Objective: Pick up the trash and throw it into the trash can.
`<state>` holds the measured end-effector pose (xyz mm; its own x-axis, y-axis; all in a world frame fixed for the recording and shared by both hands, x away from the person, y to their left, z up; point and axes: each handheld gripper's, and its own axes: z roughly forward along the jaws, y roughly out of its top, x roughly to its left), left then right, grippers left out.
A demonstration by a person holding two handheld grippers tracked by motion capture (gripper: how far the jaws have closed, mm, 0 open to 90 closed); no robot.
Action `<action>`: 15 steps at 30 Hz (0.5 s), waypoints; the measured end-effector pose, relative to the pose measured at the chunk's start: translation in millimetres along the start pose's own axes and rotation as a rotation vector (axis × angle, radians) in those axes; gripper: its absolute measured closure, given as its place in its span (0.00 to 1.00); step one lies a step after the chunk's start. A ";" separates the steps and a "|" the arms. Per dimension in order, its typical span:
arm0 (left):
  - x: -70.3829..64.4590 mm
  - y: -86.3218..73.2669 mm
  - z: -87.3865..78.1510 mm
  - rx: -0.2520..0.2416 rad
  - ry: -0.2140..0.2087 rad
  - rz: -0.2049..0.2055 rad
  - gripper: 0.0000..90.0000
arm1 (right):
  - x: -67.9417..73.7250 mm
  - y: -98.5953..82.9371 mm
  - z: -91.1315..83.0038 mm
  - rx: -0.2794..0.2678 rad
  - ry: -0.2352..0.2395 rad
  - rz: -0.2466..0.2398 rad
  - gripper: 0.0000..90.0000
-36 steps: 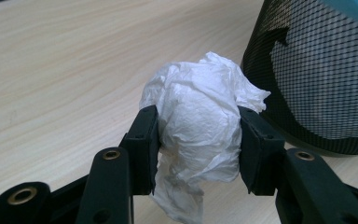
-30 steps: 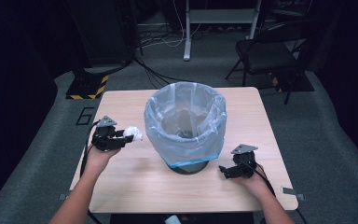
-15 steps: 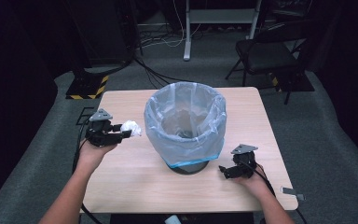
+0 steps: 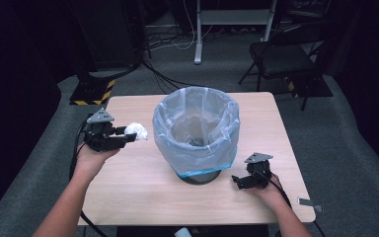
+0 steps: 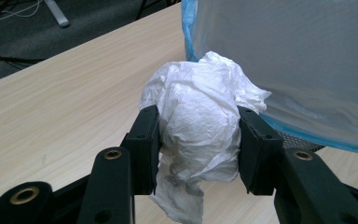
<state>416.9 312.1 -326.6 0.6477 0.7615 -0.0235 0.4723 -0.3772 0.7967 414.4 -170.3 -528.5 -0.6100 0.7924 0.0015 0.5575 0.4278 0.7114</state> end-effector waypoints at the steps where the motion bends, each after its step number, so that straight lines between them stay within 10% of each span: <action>1: -0.7 2.2 -1.9 0.000 -0.001 0.002 0.61 | 0.3 0.0 0.0 0.001 0.001 0.003 0.00; 15: -10.7 41.8 -36.8 -0.056 -0.019 0.043 0.62 | 0.3 -0.1 -0.1 0.001 0.001 0.002 0.00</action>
<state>407.8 307.6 -270.9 0.6782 0.7349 0.0007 0.4098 -0.3790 0.8297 414.1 -170.2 -528.5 -0.6093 0.7929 0.0032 0.5592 0.4269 0.7107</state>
